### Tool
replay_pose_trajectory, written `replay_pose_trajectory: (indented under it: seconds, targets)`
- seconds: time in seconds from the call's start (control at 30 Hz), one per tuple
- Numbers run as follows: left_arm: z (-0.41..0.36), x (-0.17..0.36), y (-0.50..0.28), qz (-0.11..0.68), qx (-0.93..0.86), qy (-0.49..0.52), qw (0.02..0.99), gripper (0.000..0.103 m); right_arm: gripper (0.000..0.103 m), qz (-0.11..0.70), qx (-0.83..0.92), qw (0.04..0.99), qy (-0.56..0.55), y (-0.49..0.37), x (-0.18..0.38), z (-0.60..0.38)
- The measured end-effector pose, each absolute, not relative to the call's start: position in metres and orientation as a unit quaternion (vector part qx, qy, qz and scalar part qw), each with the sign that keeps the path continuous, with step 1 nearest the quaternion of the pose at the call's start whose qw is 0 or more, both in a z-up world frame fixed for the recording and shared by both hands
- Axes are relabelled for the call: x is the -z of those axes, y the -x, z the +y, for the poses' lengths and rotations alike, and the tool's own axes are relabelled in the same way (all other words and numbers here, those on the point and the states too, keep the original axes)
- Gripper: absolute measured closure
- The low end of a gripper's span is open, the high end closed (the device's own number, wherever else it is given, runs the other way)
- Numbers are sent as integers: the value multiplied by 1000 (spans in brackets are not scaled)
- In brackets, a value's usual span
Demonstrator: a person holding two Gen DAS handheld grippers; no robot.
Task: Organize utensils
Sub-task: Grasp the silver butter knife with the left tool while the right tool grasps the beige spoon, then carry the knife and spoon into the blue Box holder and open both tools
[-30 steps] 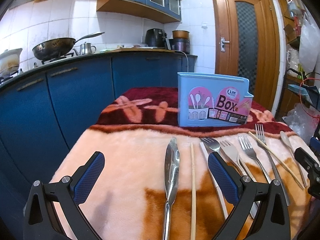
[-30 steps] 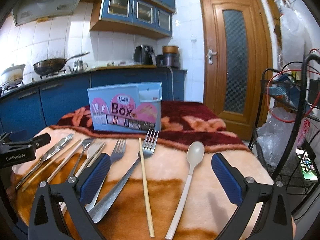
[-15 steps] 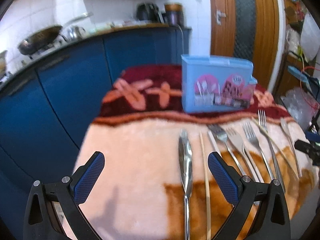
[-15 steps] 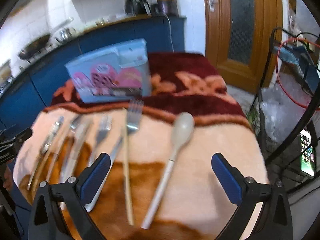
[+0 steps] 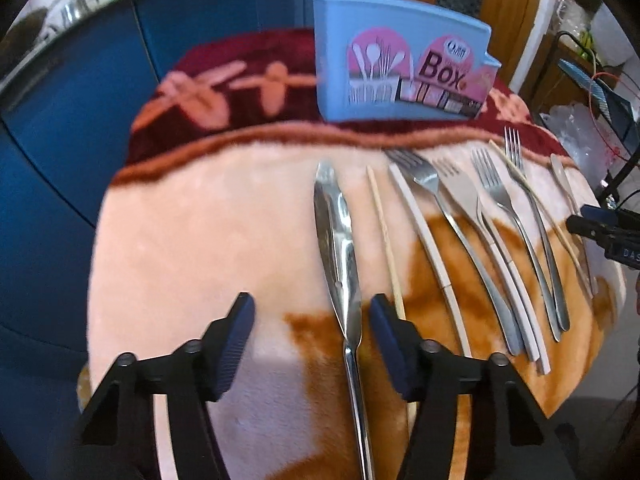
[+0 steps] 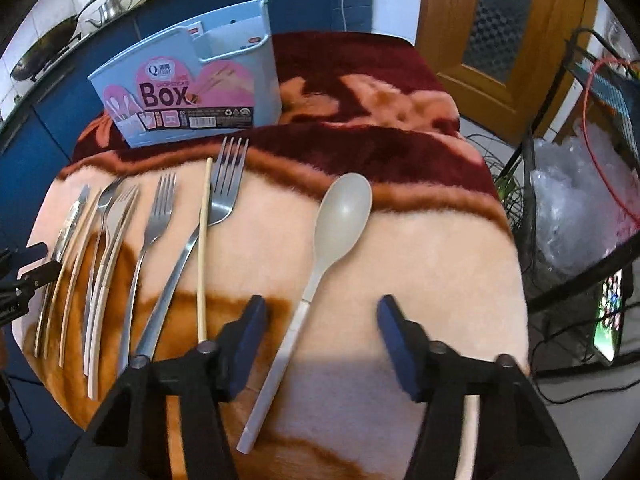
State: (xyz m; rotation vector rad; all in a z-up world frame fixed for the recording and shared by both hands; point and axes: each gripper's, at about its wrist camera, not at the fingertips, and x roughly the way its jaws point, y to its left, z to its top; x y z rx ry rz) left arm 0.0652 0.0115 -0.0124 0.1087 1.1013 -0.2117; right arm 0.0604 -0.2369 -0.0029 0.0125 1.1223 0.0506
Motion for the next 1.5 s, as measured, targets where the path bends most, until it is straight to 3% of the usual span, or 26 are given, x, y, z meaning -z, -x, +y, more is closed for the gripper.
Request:
replay_pose_trajectory:
  seconds: [0.13, 0.23, 0.3, 0.33, 0.4, 0.47, 0.97, 1.5]
  targets:
    - [8, 13, -69, 527, 108, -61, 841, 52, 60, 546, -23, 837, -8, -68, 3, -238]
    - [4, 11, -74, 534, 116, -67, 835, 67, 63, 560, -26, 828, -8, -77, 3, -237]
    - [1, 9, -77, 536, 125, -68, 832, 83, 68, 569, -27, 822, -10, -83, 3, -237]
    - [0, 8, -78, 537, 127, -65, 831, 84, 71, 570, -27, 821, -10, -85, 3, -236]
    - [0, 6, -79, 534, 129, -60, 833, 84, 89, 568, -28, 822, -14, -86, 2, -237]
    - [4, 1, -77, 523, 132, -43, 841, 84, 95, 563, -32, 825, -30, -86, 1, -240]
    - [4, -84, -58, 317, 157, 16, 935, 85, 95, 402, -78, 909, -79, -60, -50, -233]
    - [-14, -168, -129, 129, 117, 29, 984, 85, 95, 239, -98, 964, -68, -91, -115, -226]
